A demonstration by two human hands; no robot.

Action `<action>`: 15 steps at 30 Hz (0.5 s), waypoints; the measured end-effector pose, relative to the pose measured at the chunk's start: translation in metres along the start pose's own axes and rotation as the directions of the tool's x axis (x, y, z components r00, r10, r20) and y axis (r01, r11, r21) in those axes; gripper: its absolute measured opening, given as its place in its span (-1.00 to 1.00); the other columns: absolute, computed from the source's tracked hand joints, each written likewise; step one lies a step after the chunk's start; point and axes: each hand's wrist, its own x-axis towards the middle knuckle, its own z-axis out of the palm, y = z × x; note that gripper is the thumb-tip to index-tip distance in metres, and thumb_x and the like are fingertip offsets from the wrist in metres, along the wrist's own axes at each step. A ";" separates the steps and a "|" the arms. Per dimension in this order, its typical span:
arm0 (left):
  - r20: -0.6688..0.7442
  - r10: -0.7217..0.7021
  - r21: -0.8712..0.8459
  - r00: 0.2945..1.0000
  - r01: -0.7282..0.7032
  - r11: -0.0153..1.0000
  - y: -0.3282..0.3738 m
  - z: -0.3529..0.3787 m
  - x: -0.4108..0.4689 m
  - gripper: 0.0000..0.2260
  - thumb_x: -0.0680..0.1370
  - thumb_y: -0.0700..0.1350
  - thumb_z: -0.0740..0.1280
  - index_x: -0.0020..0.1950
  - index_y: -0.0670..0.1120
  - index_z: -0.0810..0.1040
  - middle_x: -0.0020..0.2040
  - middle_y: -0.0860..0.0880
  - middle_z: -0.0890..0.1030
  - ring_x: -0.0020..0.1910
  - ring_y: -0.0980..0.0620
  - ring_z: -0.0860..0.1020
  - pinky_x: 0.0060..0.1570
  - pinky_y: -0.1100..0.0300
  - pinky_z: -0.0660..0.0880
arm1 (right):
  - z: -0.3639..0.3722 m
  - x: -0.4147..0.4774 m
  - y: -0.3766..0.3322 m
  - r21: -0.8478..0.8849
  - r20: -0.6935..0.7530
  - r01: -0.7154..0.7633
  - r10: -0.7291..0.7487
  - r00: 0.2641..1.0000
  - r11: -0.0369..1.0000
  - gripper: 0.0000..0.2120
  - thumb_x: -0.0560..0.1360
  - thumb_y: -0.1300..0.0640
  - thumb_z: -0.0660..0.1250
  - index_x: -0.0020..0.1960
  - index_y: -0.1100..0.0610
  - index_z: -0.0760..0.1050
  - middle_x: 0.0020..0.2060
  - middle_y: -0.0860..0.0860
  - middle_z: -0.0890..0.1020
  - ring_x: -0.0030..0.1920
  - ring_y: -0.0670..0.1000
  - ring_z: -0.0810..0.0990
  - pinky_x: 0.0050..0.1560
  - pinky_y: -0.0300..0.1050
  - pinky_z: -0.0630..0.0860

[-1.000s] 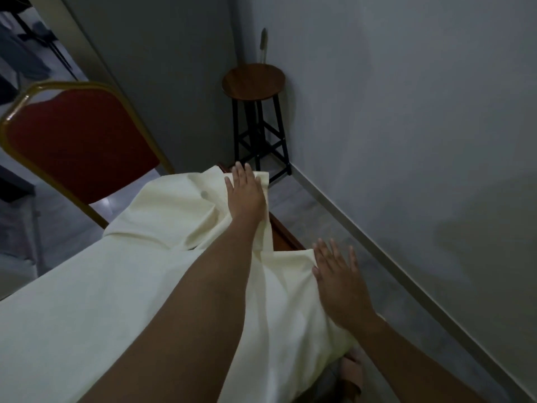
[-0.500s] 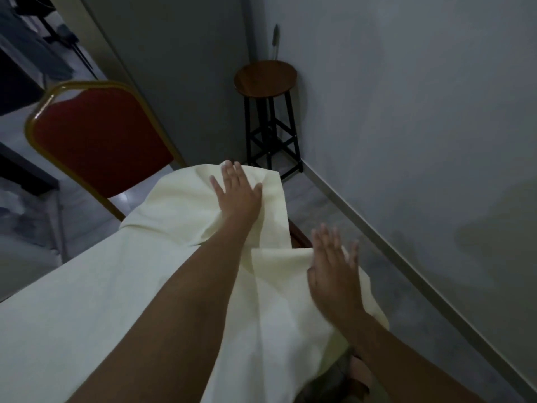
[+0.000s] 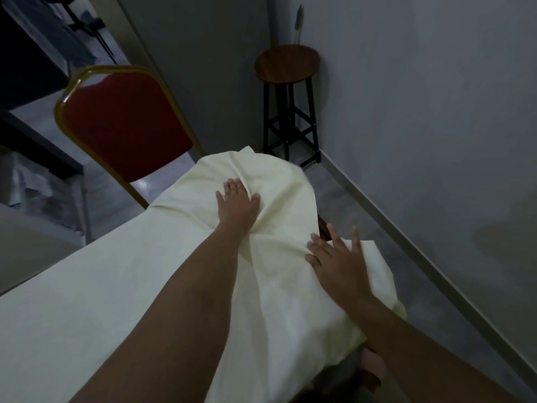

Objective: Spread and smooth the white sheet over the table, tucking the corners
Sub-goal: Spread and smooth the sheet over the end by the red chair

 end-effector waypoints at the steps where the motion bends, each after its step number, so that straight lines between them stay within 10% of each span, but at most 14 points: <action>1: -0.022 0.001 0.039 1.000 0.000 0.999 0.004 -0.004 0.004 -0.42 0.65 0.11 -0.12 0.55 -0.20 -0.15 0.58 -0.14 -0.08 0.55 -0.07 -0.13 0.50 -0.11 -0.19 | -0.001 0.000 0.006 -0.001 -0.041 0.024 -0.024 0.999 1.000 -0.65 0.56 -0.01 0.12 0.06 0.05 0.65 0.14 -0.03 0.66 0.33 0.13 0.49 0.36 0.41 0.20; 11: -0.222 -0.221 -0.195 0.950 0.178 0.964 0.021 -0.064 0.043 -0.53 0.68 0.02 -0.13 0.56 -0.14 0.03 0.57 -0.14 0.06 0.55 -0.09 -0.01 0.48 -0.12 -0.16 | -0.007 -0.038 0.076 0.062 -0.170 -0.217 0.225 0.960 0.974 -0.66 0.54 0.03 0.11 0.14 0.02 0.62 0.13 -0.04 0.66 0.36 0.11 0.46 0.43 0.37 -0.04; 15: -0.213 -0.036 -0.030 0.976 0.030 0.999 0.033 -0.051 0.030 -0.41 0.65 0.15 -0.07 0.57 -0.16 -0.08 0.58 -0.16 -0.05 0.55 -0.09 -0.09 0.49 -0.14 -0.18 | -0.011 -0.046 0.068 0.086 -0.101 -0.343 0.351 0.931 0.935 -0.60 0.51 0.08 0.06 0.17 0.09 0.60 0.20 0.03 0.62 0.38 0.11 0.42 0.41 0.41 0.02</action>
